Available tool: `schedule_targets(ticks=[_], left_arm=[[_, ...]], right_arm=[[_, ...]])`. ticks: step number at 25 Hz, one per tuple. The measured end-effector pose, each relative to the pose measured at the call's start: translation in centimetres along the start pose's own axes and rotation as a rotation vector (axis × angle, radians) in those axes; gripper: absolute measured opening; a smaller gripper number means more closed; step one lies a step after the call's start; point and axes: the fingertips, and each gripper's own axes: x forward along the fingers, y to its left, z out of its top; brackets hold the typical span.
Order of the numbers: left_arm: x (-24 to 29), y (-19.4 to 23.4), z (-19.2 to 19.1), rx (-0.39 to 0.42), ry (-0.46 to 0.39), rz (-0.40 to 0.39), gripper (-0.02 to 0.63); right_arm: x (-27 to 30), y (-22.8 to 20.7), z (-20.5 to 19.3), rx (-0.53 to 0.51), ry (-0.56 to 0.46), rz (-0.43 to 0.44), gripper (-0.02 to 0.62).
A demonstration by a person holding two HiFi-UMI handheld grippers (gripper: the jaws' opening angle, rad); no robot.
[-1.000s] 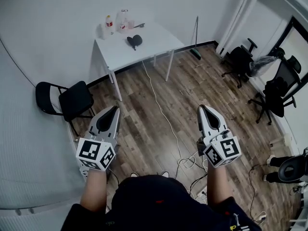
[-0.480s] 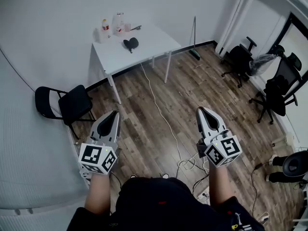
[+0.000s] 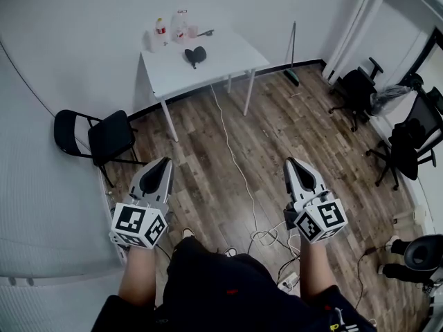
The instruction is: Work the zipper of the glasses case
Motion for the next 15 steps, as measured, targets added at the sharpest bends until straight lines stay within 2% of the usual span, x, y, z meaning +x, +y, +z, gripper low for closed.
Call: schedule_targets(ticks=[7, 15], left_arm=[[3.0, 1.6, -0.4, -0.019, -0.001, 0.008, 0.037], [9.4, 5.9, 0.2, -0.034, -0.01, -0.029, 0.037]], right_arm=[[3.0, -0.9, -0.5, -0.035, 0.011, 0.018, 0.021], [9.5, -3.2, -0.6, -0.039, 0.031, -0.005, 0.021]])
